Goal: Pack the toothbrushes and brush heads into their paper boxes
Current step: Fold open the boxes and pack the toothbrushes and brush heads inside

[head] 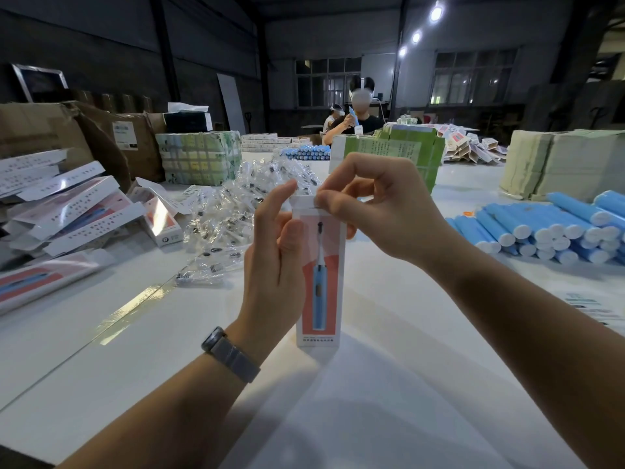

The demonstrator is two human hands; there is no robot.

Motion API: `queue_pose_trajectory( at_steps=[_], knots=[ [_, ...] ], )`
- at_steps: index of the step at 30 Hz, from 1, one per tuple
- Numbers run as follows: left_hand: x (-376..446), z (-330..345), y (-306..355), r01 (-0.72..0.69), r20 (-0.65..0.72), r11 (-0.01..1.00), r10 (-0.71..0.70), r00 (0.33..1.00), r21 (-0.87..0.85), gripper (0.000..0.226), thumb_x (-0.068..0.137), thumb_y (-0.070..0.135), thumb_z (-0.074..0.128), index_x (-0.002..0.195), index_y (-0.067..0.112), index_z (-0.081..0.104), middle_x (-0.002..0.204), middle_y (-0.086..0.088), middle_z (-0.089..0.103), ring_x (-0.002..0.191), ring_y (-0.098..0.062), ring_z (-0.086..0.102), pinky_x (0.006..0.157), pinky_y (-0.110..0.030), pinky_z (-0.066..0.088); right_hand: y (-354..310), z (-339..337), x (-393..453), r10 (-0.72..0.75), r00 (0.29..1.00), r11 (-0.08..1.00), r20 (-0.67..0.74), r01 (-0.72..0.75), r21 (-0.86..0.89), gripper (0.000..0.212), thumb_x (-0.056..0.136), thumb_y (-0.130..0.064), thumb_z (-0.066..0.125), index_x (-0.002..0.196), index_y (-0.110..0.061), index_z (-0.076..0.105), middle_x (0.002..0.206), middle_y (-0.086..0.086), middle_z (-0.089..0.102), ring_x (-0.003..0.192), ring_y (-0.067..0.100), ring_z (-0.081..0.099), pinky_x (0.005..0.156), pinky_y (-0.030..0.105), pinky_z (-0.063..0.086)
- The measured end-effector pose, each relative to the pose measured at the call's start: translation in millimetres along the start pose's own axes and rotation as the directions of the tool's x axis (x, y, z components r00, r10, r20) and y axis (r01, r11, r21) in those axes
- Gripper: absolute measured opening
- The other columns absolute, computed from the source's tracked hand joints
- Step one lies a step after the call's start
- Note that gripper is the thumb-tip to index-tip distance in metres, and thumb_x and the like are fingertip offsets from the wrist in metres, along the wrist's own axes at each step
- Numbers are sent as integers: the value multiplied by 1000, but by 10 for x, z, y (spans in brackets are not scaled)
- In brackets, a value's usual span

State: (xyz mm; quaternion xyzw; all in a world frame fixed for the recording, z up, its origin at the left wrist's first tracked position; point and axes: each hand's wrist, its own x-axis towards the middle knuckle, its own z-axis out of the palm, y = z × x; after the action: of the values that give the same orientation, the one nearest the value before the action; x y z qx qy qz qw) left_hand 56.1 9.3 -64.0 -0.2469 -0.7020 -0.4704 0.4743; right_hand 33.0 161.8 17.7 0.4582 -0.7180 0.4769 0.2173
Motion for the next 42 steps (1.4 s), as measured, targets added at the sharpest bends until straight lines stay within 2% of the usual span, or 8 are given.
queue_pose_trajectory(
  at_steps=[3,6,11,18,23,29,33,42],
  knots=[
    [1,-2,-1,-12,1,1000,12,1000,-4,28,108,33,27,135,36,33,94,13,58,74,-17,65,60,-39,57,-2,-7,18,35,999,999,4,-35,5,14,89,-6,70,77,-11,63,70,-10,65,58,15,61,46,26,50],
    [4,-9,2,-32,-3,999,32,999,12,31,107,43,25,133,31,36,93,25,56,72,-15,63,57,-39,56,-20,-41,46,58,998,998,30,-57,-12,15,89,-6,70,75,-5,63,71,2,65,61,28,65,46,28,52],
    [5,6,-16,-32,-19,998,33,999,45,25,106,28,27,129,31,37,98,43,50,77,-16,63,57,-40,57,-57,-82,55,42,998,995,53,-36,-97,15,88,-8,70,78,1,64,71,2,68,61,27,69,46,41,55],
    [16,-14,1,-22,-24,1000,22,999,7,22,107,29,27,125,34,38,97,38,51,74,-19,62,55,-47,55,-49,-105,68,33,996,995,88,-25,-95,16,87,-10,72,78,1,66,76,11,69,63,27,69,54,48,55],
    [16,-13,28,-11,-28,1000,11,1000,-13,21,107,30,27,122,40,38,93,36,53,70,-22,62,53,-49,53,-8,-127,51,62,992,998,114,-60,-20,20,86,-17,72,83,3,70,82,11,66,76,29,67,57,42,59],
    [18,-20,40,5,-21,1000,-6,1000,-25,17,108,31,27,120,36,38,92,25,58,67,-16,62,52,-36,55,-20,-116,40,27,990,1000,140,-27,3,11,80,-26,74,84,-16,71,88,13,65,80,28,66,64,28,58],
    [33,-16,60,7,-18,1000,-7,1000,-8,25,107,21,27,116,42,36,92,28,58,68,-15,62,53,-33,55,-10,-109,38,0,989,999,146,6,-40,9,81,-13,78,87,-13,71,89,12,66,84,27,65,72,37,58],
    [29,-18,37,12,-25,999,-13,1000,-47,13,105,28,29,110,26,41,84,24,52,62,-16,48,49,-36,42,-22,-68,31,-14,991,998,136,23,-63,5,84,-11,76,85,-9,71,87,9,63,81,24,63,64,31,55]
  ],
)
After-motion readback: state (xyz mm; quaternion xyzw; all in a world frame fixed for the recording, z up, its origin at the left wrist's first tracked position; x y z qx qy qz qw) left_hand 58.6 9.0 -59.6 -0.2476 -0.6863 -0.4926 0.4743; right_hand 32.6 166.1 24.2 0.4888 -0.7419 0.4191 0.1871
